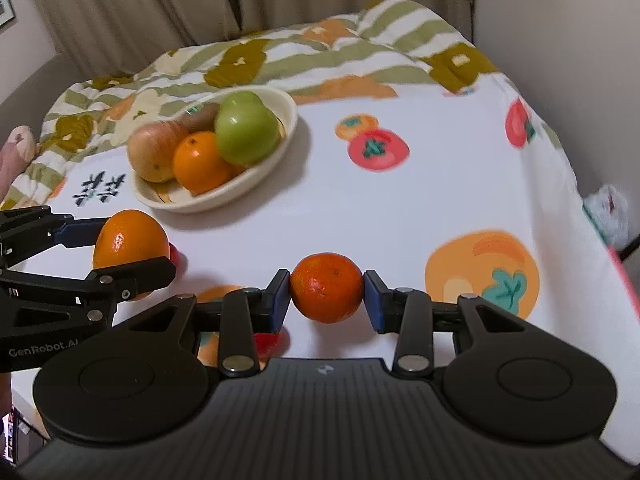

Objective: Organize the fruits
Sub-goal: 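Close the left tool on the large orange while the right tool grasps the tangerine, then carry the orange and tangerine into the duck bowl and open both tools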

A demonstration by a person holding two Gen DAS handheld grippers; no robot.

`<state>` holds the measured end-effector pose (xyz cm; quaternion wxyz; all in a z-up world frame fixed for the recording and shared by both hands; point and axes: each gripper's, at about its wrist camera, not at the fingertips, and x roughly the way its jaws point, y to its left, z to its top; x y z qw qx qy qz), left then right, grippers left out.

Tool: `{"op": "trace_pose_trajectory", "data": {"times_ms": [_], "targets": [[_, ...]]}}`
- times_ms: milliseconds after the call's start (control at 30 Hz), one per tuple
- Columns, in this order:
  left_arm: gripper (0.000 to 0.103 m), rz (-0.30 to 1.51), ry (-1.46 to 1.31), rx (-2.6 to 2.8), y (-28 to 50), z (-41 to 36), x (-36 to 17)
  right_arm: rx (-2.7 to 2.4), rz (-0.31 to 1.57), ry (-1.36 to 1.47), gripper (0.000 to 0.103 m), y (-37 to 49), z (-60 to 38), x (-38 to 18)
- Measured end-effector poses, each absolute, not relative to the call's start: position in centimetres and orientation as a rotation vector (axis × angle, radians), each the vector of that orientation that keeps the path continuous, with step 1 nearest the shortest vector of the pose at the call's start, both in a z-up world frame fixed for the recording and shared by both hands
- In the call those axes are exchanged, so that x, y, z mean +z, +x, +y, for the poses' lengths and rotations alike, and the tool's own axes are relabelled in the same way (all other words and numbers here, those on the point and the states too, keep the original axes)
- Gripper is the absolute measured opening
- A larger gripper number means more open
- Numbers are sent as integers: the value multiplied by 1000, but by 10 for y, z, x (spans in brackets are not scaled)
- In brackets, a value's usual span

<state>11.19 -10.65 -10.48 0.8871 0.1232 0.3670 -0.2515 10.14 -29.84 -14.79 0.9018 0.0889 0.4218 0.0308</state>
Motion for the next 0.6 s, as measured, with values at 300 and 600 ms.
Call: {"op": "trace_pose_trajectory", "data": {"times_ms": [300, 600], "targets": [[64, 733, 199, -398, 110, -101, -66, 150, 835, 146, 54, 112, -300, -103], [64, 714, 168, -289, 126, -101, -36, 241, 772, 102, 54, 136, -298, -60]]}}
